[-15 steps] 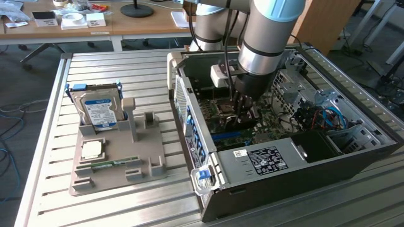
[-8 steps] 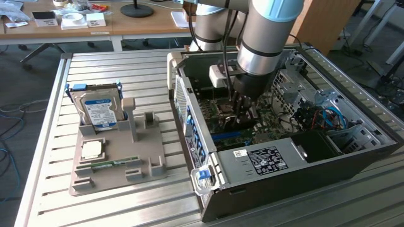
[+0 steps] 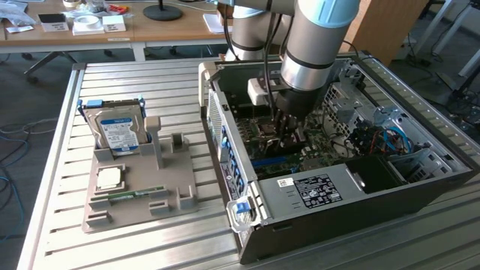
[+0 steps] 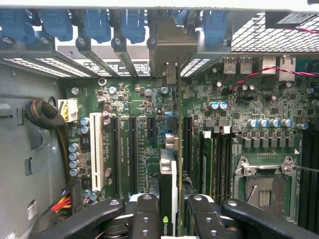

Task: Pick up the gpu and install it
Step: 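Insert the gpu into the slot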

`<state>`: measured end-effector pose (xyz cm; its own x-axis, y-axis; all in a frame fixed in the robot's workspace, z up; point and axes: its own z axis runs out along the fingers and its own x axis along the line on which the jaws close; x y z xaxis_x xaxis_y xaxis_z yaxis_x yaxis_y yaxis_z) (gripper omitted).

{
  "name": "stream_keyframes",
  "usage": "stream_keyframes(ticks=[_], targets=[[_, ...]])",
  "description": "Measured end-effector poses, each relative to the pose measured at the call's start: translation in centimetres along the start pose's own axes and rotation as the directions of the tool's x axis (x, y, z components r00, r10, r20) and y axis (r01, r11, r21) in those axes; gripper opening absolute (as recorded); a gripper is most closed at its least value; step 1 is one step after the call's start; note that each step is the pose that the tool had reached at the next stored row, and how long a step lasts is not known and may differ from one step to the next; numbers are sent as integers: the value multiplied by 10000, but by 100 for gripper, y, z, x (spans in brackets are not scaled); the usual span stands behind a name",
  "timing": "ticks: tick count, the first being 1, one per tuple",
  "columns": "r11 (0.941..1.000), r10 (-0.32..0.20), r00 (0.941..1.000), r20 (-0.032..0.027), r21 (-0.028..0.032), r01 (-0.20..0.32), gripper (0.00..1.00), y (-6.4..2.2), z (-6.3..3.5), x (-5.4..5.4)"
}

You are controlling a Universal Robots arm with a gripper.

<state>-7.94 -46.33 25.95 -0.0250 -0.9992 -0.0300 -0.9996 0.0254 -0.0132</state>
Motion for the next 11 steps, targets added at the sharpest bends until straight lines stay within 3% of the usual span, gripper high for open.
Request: stream_keyframes(ticks=[11], targets=[[10000,0,10000,-2,-1,0,27,2,27,1]])
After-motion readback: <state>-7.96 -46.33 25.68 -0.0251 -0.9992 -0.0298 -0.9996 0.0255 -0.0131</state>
